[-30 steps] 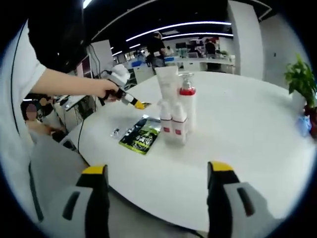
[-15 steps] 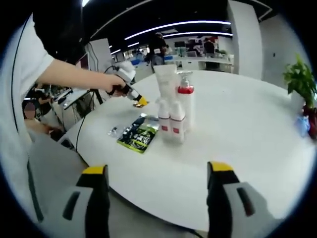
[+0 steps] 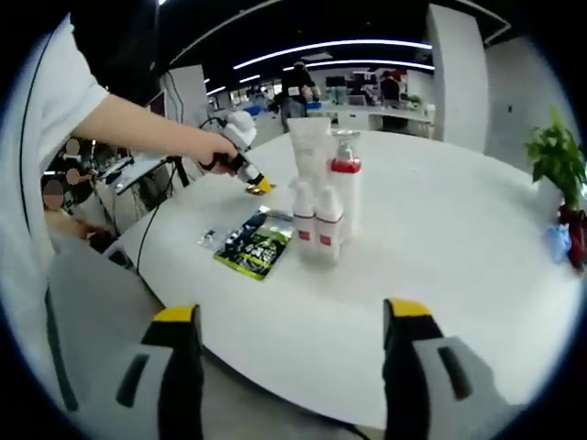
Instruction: Arrange the skincare products in the storage area until every visible bottle or jar stands upright without overlapping.
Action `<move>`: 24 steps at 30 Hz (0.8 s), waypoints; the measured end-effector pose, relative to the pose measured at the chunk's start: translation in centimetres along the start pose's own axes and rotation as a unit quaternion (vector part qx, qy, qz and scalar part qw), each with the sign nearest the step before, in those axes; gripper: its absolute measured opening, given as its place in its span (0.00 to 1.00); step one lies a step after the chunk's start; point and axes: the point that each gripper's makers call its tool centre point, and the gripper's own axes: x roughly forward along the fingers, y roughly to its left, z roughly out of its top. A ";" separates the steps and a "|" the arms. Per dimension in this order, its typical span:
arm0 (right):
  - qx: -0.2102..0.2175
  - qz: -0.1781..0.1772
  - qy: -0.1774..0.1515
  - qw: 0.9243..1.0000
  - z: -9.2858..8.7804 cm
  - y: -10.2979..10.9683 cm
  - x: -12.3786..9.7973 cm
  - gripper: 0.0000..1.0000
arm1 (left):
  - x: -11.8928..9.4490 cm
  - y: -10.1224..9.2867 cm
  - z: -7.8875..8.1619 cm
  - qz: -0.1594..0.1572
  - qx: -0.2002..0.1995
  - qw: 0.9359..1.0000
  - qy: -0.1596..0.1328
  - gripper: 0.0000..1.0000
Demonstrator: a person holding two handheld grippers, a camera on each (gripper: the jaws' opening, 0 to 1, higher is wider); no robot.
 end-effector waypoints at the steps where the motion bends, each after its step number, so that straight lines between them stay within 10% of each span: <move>1: -0.002 0.000 0.001 1.000 0.0 0.0 0.0 0.81 | 0.0 0.0 0.0 -0.001 -0.002 1.000 -0.001 0.36; 24: -0.021 -0.002 -0.004 1.000 0.2 0.2 0.0 0.81 | -3.1 -1.1 -2.7 0.029 -0.096 0.995 0.002 0.36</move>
